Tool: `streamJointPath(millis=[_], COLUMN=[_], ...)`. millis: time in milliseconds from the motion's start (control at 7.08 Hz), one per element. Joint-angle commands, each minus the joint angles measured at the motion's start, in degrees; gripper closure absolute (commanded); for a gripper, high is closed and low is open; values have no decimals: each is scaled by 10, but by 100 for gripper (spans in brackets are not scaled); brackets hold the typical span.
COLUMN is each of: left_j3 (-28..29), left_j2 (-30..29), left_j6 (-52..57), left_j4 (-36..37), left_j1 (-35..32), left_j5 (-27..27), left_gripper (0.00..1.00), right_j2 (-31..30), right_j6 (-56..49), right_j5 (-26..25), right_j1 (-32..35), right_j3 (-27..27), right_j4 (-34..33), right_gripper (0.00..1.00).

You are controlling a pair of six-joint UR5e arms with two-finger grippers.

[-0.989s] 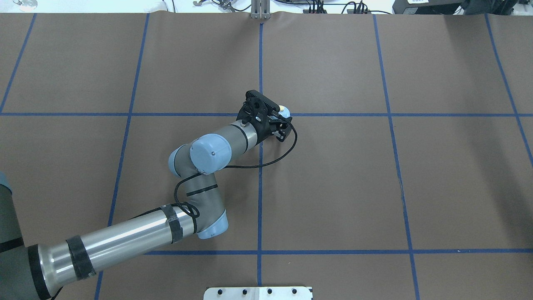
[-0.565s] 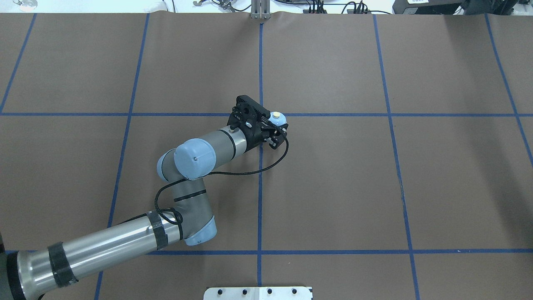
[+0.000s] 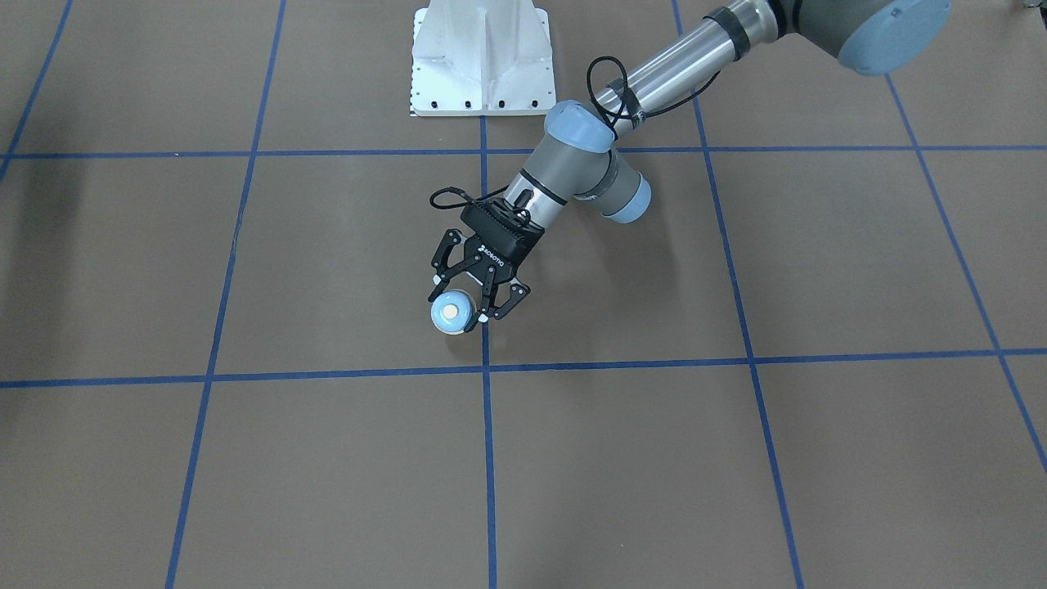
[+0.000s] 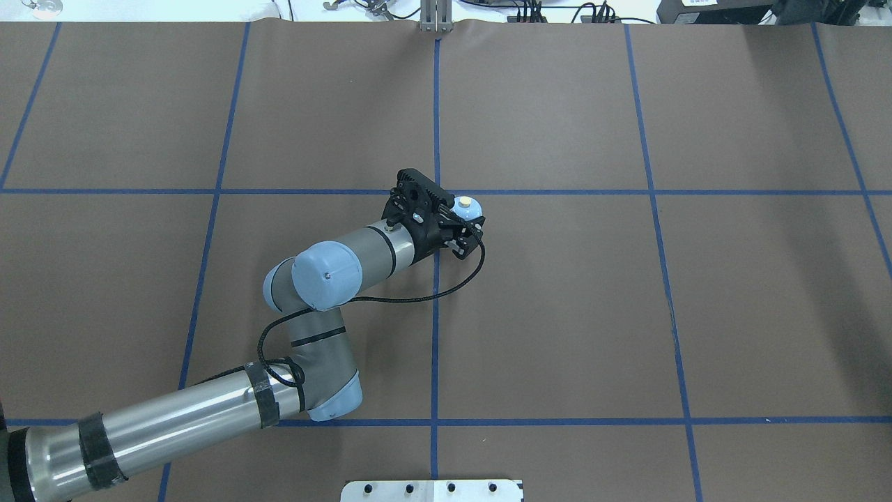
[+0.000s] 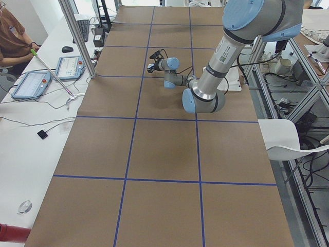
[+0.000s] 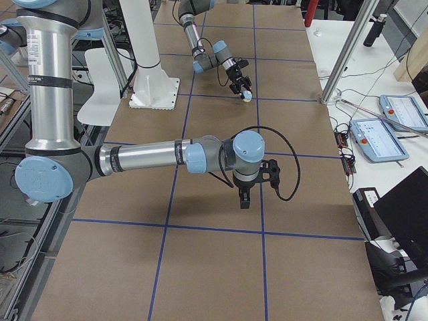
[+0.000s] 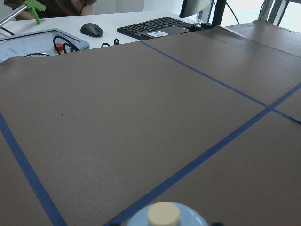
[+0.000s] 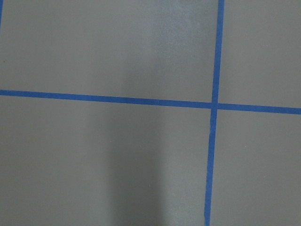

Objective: Place and press bell with both arms
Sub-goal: 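Lower the held bell with the left gripper onto the table centre, then open the left gripper to release the bell and lift away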

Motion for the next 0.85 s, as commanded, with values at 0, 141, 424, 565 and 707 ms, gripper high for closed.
streamJointPath(millis=[0,141,424,565,707], left_j3=[4,7,8,8,8], left_j2=[0,0,-1,-1,-5], left_j6=[1,2,-2,-2,-14], left_j4=[3,7,11,11,10], left_j1=[2,9,15,15,15], left_j5=[1,1,3,3,2], left_gripper=[100,100,100,100,95], right_j2=[0,0,0,0,0], right_j6=[0,0,0,0,0], right_j5=[0,0,0,0,0], right_j1=[0,0,0,1,0], right_j3=[0,0,0,-1,-2], right_j4=[0,0,0,0,0], right_gripper=[0,0,0,0,0])
